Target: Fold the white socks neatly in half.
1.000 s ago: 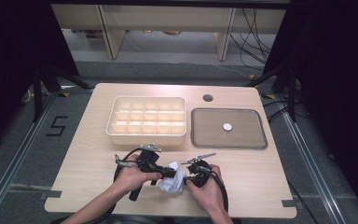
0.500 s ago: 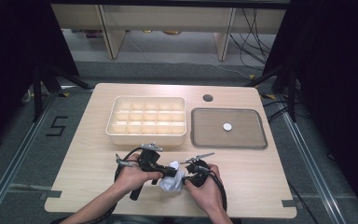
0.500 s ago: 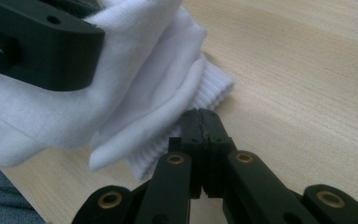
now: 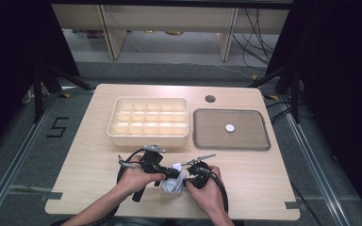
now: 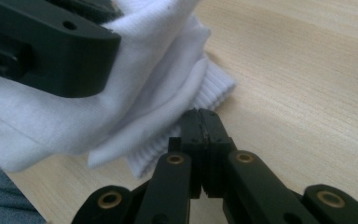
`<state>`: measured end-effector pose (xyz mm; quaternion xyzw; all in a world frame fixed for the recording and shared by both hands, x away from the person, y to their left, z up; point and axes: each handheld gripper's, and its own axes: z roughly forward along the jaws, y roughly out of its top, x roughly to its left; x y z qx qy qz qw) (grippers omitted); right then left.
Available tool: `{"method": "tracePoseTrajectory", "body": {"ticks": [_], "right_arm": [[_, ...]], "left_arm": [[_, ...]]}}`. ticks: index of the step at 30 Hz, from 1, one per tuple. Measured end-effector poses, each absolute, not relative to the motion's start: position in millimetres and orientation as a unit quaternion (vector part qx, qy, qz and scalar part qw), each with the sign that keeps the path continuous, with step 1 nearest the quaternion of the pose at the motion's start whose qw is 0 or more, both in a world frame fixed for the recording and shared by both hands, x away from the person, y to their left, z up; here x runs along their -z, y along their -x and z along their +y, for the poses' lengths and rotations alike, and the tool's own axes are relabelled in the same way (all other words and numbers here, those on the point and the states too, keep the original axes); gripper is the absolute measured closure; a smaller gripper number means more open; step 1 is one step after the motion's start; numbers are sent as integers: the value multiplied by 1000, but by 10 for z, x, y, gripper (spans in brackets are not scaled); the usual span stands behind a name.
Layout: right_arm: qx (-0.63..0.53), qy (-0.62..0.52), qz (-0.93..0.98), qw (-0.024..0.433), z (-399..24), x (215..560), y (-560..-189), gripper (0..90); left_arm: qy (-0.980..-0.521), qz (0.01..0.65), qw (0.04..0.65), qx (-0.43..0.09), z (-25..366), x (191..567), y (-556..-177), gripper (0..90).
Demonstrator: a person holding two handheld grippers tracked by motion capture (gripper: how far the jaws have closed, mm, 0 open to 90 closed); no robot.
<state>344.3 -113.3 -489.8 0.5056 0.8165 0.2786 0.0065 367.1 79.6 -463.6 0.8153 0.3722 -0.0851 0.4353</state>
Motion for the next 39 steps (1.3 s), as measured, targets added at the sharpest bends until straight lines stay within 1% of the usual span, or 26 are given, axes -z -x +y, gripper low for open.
{"method": "tracePoseTrajectory", "body": {"ticks": [3,4,8,11,13,14,18,19,20,21,23,25,28,29,31,33,35,39], "right_arm": [[-277,-510,814,5,-1110,4903,-3443,897],[-281,-510,813,-1,-1106,4895,-3439,897],[-285,-507,814,2,-1102,4906,-3443,896],[-284,-510,812,-3,-1098,4903,-3438,896],[-285,-511,811,-6,-1091,4907,-3437,894],[-284,-496,820,10,-1111,4940,-3449,893],[-279,-520,807,-21,-1090,4901,-3435,885],[-277,-492,826,4,-1135,4936,-3449,882],[-279,-494,824,5,-1153,4928,-3451,878],[-280,-515,810,-5,-1141,4887,-3448,875],[-297,-516,804,-3,-1206,4824,-3473,864],[-306,-518,799,18,-1277,4748,-3509,842],[-326,-534,780,18,-1335,4621,-3552,795],[-330,-530,781,27,-1347,4612,-3565,781],[-342,-545,766,7,-1338,4557,-3591,739],[-357,-544,759,-11,-1328,4548,-3634,683],[-368,-535,760,-15,-1316,4575,-3685,646],[-378,-535,754,-47,-1301,4650,-3760,631]], "left_arm": [[-815,374,435,84,793,4628,-3667,834],[-815,374,435,84,791,4629,-3667,834],[-815,375,434,82,778,4640,-3663,834],[-821,376,423,75,766,4661,-3654,834],[-821,373,424,82,742,4711,-3642,833],[-824,371,421,82,729,4731,-3636,833],[-835,365,406,69,693,4766,-3616,833],[-837,366,402,67,685,4764,-3609,833],[-836,365,404,67,681,4773,-3611,832],[-837,365,403,66,680,4774,-3610,832],[-836,366,403,65,676,4777,-3606,832],[-834,360,411,72,678,4791,-3616,832],[-836,358,411,69,677,4793,-3616,832],[-836,357,411,69,677,4795,-3616,832],[-841,360,398,60,677,4776,-3605,831],[-836,361,409,63,669,4791,-3602,831],[-836,361,409,62,669,4791,-3597,830],[-838,356,409,62,674,4788,-3598,830]]}}
